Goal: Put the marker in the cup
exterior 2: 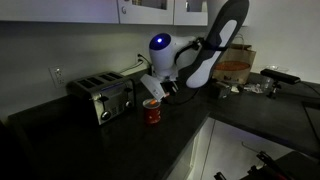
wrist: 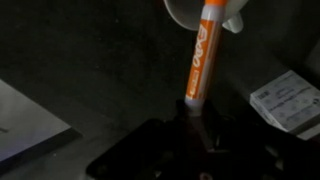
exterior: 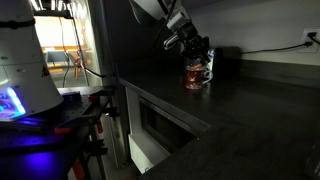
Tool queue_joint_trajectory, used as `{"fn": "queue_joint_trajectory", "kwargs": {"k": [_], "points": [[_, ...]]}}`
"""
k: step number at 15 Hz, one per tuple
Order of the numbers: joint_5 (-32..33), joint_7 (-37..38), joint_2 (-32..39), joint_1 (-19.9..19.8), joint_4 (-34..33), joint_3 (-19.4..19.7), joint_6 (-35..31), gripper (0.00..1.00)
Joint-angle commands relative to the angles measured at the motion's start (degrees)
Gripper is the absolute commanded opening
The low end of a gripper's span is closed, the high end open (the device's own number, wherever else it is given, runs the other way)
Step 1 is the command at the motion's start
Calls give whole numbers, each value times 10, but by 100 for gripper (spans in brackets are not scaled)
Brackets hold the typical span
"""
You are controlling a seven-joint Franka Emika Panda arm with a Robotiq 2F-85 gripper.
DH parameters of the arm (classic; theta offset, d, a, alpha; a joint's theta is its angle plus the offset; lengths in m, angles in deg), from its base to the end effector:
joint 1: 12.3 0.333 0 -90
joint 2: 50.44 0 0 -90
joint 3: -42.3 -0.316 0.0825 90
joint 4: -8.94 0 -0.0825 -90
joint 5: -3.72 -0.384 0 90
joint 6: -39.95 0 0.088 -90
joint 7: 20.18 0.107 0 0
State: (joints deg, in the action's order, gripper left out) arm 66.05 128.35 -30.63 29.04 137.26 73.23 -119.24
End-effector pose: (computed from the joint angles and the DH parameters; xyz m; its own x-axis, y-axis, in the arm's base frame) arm 0.5323 0.1361 0.2389 0.0885 -0.8822 0.4625 -0.8726 -0.2925 -0.3910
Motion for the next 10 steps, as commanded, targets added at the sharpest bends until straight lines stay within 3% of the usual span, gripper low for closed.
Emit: {"fn": "queue_joint_trajectory", "kwargs": {"k": [1, 8, 9, 10], "points": [[26, -11, 10, 1, -1, -3, -20, 6], [98, 7, 20, 21, -14, -8, -17, 6], [102, 8, 19, 22, -13, -9, -19, 24], [98, 2, 19, 19, -13, -12, -21, 48]]}}
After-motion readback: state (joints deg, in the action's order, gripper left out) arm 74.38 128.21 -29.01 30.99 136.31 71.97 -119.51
